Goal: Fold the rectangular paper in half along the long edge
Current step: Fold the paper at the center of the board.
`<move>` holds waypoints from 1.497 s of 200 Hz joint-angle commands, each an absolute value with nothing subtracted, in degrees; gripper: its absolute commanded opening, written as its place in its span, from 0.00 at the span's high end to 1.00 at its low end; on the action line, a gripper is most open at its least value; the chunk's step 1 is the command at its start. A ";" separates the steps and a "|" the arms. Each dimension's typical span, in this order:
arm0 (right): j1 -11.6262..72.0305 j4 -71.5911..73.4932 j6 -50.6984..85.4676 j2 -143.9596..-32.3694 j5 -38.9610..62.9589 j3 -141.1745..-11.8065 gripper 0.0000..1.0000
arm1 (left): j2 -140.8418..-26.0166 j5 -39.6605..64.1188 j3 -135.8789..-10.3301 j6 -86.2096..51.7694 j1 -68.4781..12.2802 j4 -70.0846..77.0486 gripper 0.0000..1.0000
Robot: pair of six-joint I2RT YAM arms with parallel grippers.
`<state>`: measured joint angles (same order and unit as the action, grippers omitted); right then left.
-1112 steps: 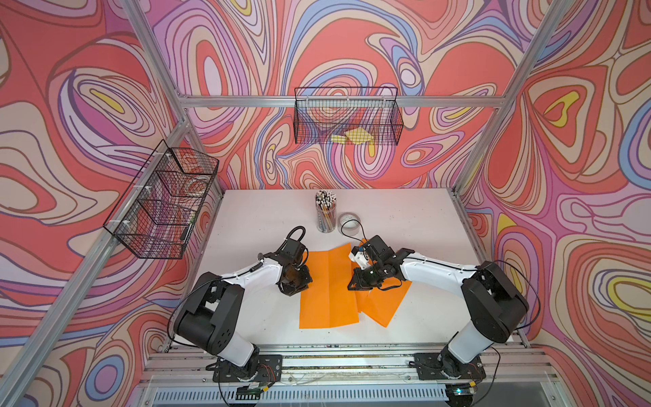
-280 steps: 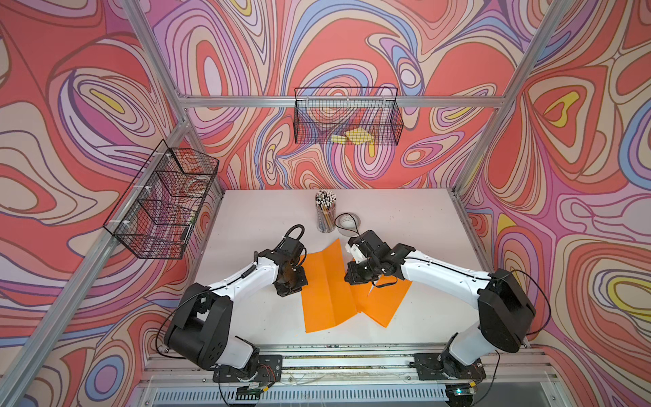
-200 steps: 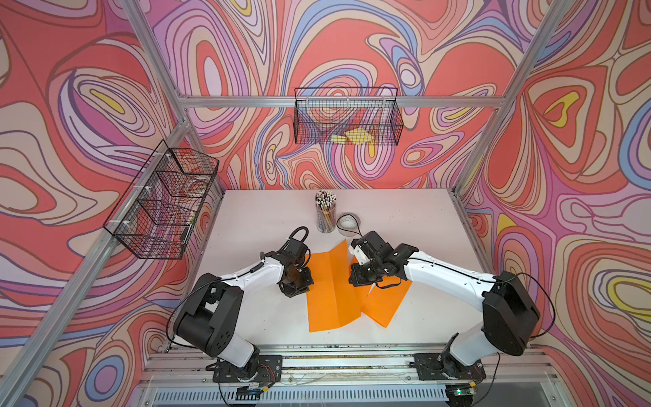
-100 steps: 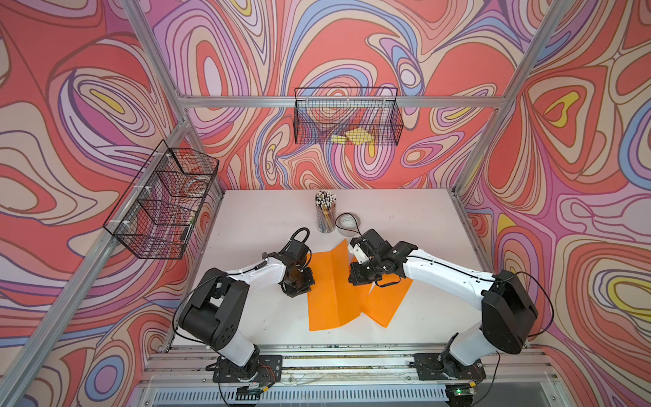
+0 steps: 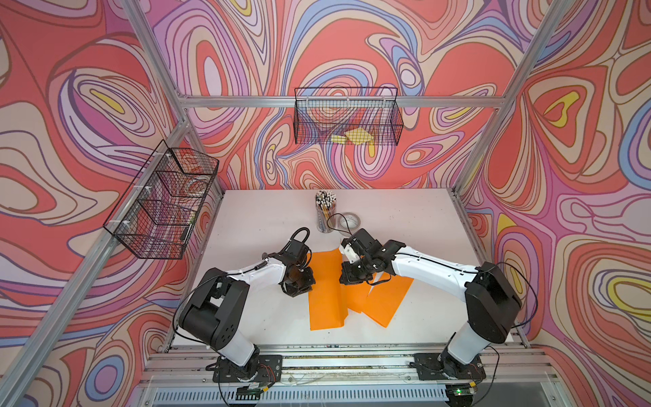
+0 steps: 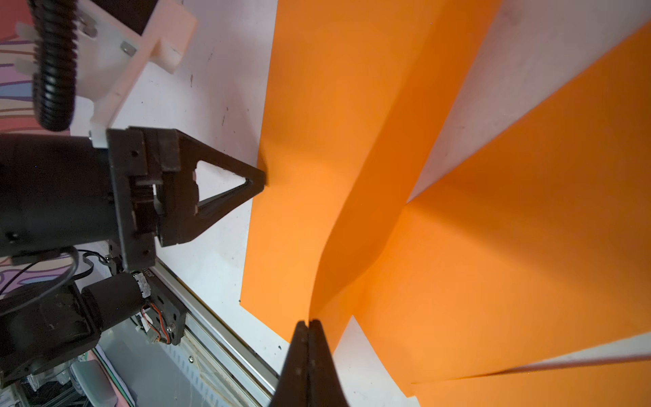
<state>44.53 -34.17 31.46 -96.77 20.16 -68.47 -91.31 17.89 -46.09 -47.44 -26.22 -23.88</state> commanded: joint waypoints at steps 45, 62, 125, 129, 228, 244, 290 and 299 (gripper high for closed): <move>46.32 -23.17 35.50 -97.40 28.40 -68.64 0.96 | -93.87 16.09 -44.11 -48.07 -26.37 -25.54 1.00; 46.38 -19.61 36.90 -97.21 29.48 -67.39 0.94 | -94.05 16.00 -44.03 -47.99 -26.39 -25.59 1.00; 46.35 -11.90 39.18 -100.06 33.04 -64.32 0.94 | -93.82 15.64 -44.03 -47.63 -26.37 -26.32 1.00; 46.39 -11.60 39.20 -100.10 33.03 -64.11 0.94 | -93.67 15.57 -43.97 -47.64 -26.37 -26.36 1.00; 46.34 -3.24 41.44 -101.21 35.40 -59.32 0.85 | -93.10 15.02 -43.67 -47.46 -26.37 -27.15 1.00; 46.37 -2.27 41.33 -101.19 35.60 -58.97 0.79 | -92.77 14.72 -43.34 -47.29 -26.37 -27.41 1.00; 46.30 2.02 41.55 -103.25 36.43 -56.16 0.72 | -92.69 14.49 -43.11 -47.29 -26.38 -27.53 1.00; 46.15 2.26 41.48 -103.98 36.51 -55.90 0.74 | -92.59 14.59 -43.23 -47.28 -26.38 -27.59 1.00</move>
